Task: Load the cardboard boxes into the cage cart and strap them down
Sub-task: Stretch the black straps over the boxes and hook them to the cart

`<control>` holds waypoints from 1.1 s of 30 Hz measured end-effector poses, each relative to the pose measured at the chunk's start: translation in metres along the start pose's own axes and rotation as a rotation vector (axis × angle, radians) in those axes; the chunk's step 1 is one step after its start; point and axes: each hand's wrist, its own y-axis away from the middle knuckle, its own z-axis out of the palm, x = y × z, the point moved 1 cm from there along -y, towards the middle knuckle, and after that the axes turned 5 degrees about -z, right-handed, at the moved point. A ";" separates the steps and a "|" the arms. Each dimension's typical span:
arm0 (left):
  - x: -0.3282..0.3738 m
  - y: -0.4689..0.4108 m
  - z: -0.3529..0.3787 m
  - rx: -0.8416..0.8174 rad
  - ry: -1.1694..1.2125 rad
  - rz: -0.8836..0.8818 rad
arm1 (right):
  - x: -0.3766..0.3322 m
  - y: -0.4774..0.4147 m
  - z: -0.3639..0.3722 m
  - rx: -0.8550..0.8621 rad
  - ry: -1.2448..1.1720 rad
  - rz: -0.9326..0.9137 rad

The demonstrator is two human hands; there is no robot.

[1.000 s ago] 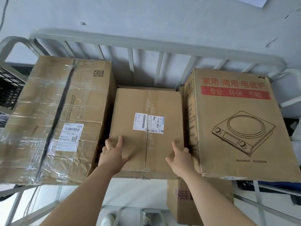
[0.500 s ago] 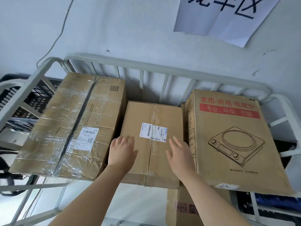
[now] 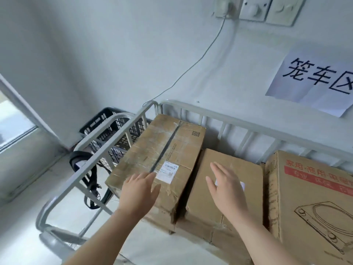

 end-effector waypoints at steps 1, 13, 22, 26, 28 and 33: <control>-0.019 0.001 -0.007 0.010 -0.003 -0.023 | -0.017 -0.006 0.005 -0.003 -0.020 -0.017; -0.260 -0.031 -0.058 -0.072 -0.039 -0.268 | -0.238 -0.089 0.121 -0.185 -0.187 -0.129; -0.342 -0.091 -0.030 -0.234 -0.066 -0.298 | -0.314 -0.137 0.205 -0.359 -0.066 -0.199; -0.348 -0.115 -0.008 -0.296 0.008 -0.325 | -0.323 -0.154 0.226 -0.436 -0.069 -0.199; -0.352 -0.126 0.002 -0.316 0.050 -0.336 | -0.322 -0.159 0.235 -0.452 -0.083 -0.192; -0.364 -0.144 0.022 -0.367 0.173 -0.362 | -0.317 -0.168 0.246 -0.439 -0.126 -0.151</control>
